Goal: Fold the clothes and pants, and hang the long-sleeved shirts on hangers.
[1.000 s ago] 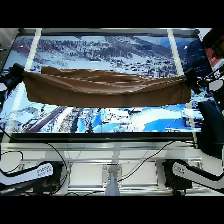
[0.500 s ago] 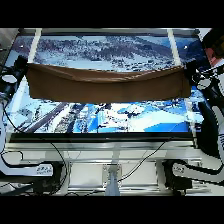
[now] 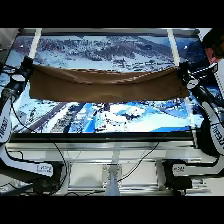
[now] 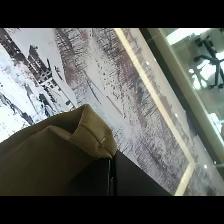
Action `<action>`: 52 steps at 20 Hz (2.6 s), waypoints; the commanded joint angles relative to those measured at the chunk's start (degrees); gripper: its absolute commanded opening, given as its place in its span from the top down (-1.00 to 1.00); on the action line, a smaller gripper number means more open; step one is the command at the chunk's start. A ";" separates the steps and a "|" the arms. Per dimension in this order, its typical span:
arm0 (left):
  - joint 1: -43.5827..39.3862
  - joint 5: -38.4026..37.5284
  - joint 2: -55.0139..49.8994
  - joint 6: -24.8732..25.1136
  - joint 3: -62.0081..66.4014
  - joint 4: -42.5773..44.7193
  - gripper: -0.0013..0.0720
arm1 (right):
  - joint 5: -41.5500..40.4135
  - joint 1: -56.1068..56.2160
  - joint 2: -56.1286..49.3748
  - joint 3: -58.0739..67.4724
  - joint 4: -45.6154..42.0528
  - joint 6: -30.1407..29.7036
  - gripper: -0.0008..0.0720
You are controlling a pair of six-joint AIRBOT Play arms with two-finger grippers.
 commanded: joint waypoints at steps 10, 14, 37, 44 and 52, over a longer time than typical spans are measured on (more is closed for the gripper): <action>-1.55 0.66 -4.94 -0.59 5.62 0.07 0.93 | -6.34 0.46 -2.08 1.09 0.46 -0.17 0.89; -1.55 0.63 -4.92 -0.57 8.55 4.55 -0.47 | -5.73 0.42 -2.03 2.45 -6.88 -1.36 -0.22; 21.57 -51.91 15.43 -0.13 -8.72 13.38 -0.99 | 21.59 -9.99 11.45 7.74 -10.25 -23.26 -0.90; 15.78 -42.14 11.37 -1.62 -13.75 11.98 -0.96 | 20.02 -9.99 11.34 7.74 -10.54 -23.26 -0.90; 10.54 -29.79 2.45 -3.19 -14.08 7.26 -0.95 | 18.49 -9.99 11.34 7.74 -10.49 -23.26 -0.90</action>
